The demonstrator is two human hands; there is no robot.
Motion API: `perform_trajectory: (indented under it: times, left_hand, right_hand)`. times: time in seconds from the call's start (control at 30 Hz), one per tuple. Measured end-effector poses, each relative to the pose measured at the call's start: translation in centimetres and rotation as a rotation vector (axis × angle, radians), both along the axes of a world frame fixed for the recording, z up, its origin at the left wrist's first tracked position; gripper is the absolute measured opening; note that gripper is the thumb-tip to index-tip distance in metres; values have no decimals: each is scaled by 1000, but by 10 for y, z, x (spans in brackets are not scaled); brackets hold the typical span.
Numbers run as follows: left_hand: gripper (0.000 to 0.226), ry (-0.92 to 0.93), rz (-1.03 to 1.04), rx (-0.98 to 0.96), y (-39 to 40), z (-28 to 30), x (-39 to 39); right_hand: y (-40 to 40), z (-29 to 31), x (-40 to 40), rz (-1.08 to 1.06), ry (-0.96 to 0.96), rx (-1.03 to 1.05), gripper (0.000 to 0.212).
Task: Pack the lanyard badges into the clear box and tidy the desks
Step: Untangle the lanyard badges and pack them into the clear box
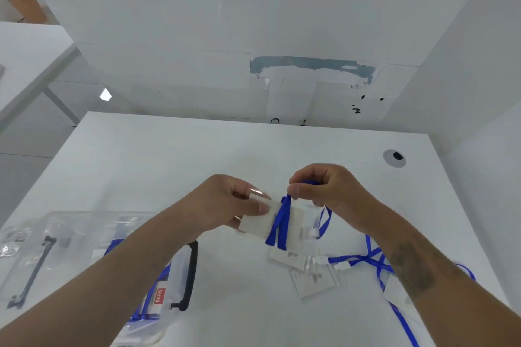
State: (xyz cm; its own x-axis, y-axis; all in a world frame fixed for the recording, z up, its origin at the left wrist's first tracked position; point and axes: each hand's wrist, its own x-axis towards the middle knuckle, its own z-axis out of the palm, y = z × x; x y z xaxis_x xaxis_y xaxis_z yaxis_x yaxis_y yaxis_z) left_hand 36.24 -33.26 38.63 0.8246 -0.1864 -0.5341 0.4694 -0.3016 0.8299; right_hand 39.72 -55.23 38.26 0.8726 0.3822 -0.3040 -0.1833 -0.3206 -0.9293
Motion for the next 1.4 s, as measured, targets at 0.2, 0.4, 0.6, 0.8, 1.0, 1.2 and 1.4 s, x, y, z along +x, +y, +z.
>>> perform_trajectory:
  times: [0.2,0.4,0.6,0.8,1.0,1.2,1.4]
  left_hand:
    - [23,91,164,-241,24,-3,-13]
    - [9,-56,369,-45,38,-13,-16]
    - [12,-112,193,114,58,-16,-30]
    - [9,-15,128,51,98,-9,-47]
    - [7,90,134,90,163,-18,-72]
    - [9,158,167,198,213,-52,-98]
    - [7,160,91,370,228,-97,-107]
  right_hand:
    - [31,-21,-38,-127,160,-117,46]
    - [61,-12,-96,196,-21,-413,24]
    - [73,26,-80,57,-280,-517,14]
    - [112,18,-58,120,-362,-567,11]
    - [177,-4,-69,237,-376,-502,4]
    - [241,-30,-74,536,-361,-644,16]
    - [286,-73,-76,766,-287,-925,27]
